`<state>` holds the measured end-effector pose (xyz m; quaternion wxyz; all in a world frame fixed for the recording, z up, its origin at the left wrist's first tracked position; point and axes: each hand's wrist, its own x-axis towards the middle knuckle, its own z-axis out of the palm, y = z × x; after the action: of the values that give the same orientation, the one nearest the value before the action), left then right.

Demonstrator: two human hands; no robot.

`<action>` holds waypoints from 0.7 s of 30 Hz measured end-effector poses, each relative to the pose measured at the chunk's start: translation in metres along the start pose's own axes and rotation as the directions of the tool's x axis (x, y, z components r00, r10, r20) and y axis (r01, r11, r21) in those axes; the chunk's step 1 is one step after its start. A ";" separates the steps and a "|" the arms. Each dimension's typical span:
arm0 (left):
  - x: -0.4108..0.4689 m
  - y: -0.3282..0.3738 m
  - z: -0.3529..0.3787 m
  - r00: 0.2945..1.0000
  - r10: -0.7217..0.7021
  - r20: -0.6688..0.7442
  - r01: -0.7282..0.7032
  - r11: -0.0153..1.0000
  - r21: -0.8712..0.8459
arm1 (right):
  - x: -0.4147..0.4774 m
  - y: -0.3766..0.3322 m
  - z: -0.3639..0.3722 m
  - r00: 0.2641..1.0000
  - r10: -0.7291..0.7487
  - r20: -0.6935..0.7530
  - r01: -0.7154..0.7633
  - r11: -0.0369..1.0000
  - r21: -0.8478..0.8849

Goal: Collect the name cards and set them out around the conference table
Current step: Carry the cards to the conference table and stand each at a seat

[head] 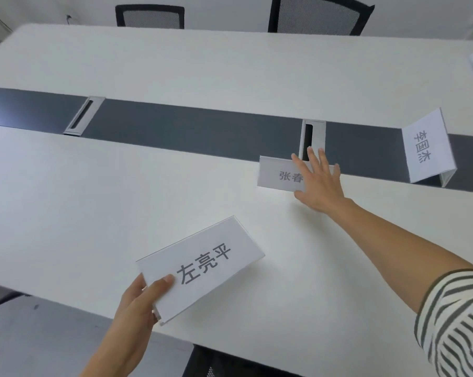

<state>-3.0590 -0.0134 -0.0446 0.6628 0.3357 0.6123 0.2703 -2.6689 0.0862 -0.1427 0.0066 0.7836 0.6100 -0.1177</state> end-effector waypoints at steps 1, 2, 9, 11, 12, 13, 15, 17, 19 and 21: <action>-0.005 0.002 -0.003 1.000 0.008 0.004 -0.008 1.000 -0.008 | -0.006 -0.009 -0.006 0.998 -0.039 -0.055 0.041 0.998 0.041; -0.010 0.003 -0.007 1.000 0.015 0.010 -0.015 1.000 -0.017 | -0.013 -0.021 -0.011 0.993 -0.067 -0.100 0.078 0.990 0.115; -0.054 -0.002 -0.064 0.999 0.038 -0.033 -0.040 0.997 -0.064 | -0.109 -0.159 -0.050 0.938 -0.231 0.258 -0.132 0.450 0.883; -0.069 -0.007 -0.089 0.998 0.039 -0.039 -0.043 0.994 -0.102 | -0.140 -0.197 -0.052 0.872 -0.333 0.359 -0.222 0.384 0.896; -0.077 -0.009 -0.104 0.998 0.042 -0.044 -0.047 0.991 -0.125 | -0.154 -0.216 -0.051 0.841 -0.378 0.387 -0.254 0.356 0.899; -0.086 -0.012 -0.120 0.997 0.046 -0.055 -0.053 0.987 -0.149 | -0.167 -0.235 -0.049 0.814 -0.415 0.407 -0.283 0.328 0.901; -0.105 -0.020 -0.158 0.995 0.053 -0.087 -0.069 0.979 -0.191 | -0.191 -0.275 -0.042 0.783 -0.458 0.422 -0.304 0.311 0.900; -0.123 -0.030 -0.200 0.989 0.047 -0.142 -0.077 0.973 -0.216 | -0.212 -0.319 -0.032 0.780 -0.460 0.425 -0.287 0.342 0.895; -0.139 -0.041 -0.245 0.977 0.047 -0.208 -0.092 0.973 -0.211 | -0.231 -0.365 -0.024 0.790 -0.444 0.422 -0.273 0.362 0.891; -0.156 -0.054 -0.293 0.965 0.044 -0.260 -0.095 0.978 -0.186 | -0.255 -0.416 -0.017 0.784 -0.473 0.401 -0.252 0.348 0.903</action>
<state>-3.3692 -0.1338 0.0046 0.5989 0.2522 0.6502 0.3935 -3.1225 -0.0479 -0.0221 -0.2521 0.5139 0.4498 -0.6856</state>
